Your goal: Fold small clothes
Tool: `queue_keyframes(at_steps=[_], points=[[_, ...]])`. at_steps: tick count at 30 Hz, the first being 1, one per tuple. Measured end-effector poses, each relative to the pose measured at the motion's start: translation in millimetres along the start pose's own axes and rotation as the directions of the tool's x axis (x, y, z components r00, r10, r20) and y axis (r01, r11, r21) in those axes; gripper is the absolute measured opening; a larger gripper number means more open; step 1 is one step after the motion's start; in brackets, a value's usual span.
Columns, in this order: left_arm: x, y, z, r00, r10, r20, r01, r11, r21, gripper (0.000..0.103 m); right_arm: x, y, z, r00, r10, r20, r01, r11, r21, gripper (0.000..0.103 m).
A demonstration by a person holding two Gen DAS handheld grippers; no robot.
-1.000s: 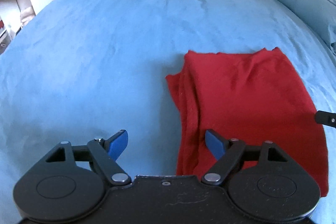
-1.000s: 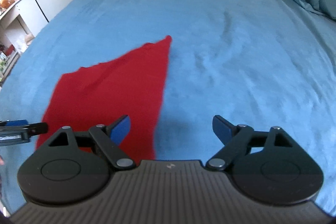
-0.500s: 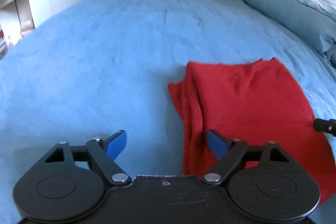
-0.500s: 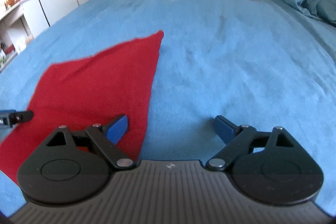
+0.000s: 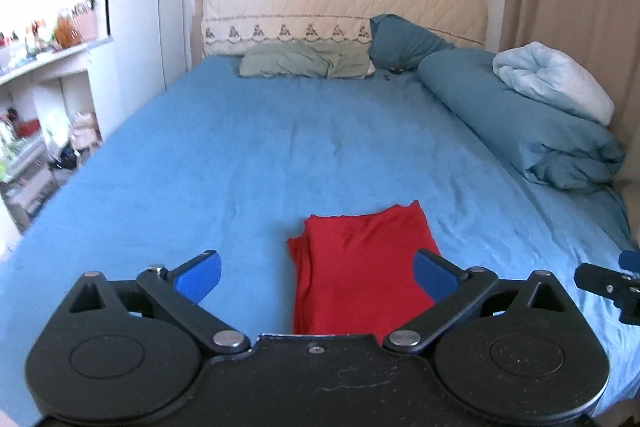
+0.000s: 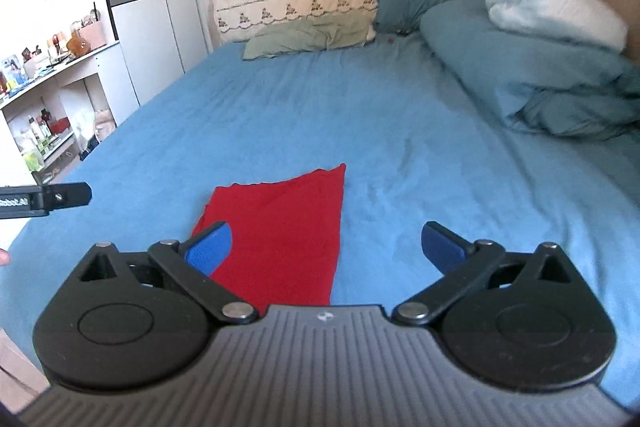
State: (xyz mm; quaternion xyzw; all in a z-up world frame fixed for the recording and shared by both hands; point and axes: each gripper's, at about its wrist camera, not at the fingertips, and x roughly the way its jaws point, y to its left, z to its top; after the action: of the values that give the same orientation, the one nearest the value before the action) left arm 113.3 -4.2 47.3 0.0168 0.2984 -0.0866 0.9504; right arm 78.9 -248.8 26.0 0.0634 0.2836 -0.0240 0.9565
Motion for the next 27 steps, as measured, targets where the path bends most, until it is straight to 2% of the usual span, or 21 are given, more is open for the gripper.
queue_keyframes(at_steps=[4, 8, 13, 17, 27], points=[[-49.3, -11.8, -17.2, 0.999, 0.033, 0.022, -0.033, 0.999, 0.013, 0.103, -43.2, 8.9, -10.0, 1.0, 0.012, -0.021, -0.011, 0.999, 0.043, 0.103], [-71.5, -9.5, -40.4, 1.0, 0.029, -0.005, -0.029, 1.0, -0.002, 0.103, -71.8, 17.7, -25.8, 0.999, -0.019, -0.048, 0.021, 0.999, 0.04, 0.103], [-77.9, -6.6, -65.5, 0.996, 0.083, -0.027, -0.081, 0.996, 0.041, 0.103, -84.2, 33.8, -56.0, 0.995, -0.064, -0.081, 0.06, 0.997, -0.052, 0.103], [-75.7, -6.2, -76.6, 0.996, 0.079, -0.046, -0.077, 0.996, 0.041, 0.103, -79.5, 39.4, -72.8, 0.991, -0.072, -0.116, 0.064, 0.996, -0.069, 0.103], [-74.9, -9.0, -85.4, 0.996, 0.087, -0.032, -0.085, 0.995, 0.05, 0.103, -79.3, 41.0, -73.5, 0.99, -0.078, -0.119, 0.072, 0.996, -0.056, 0.103]])
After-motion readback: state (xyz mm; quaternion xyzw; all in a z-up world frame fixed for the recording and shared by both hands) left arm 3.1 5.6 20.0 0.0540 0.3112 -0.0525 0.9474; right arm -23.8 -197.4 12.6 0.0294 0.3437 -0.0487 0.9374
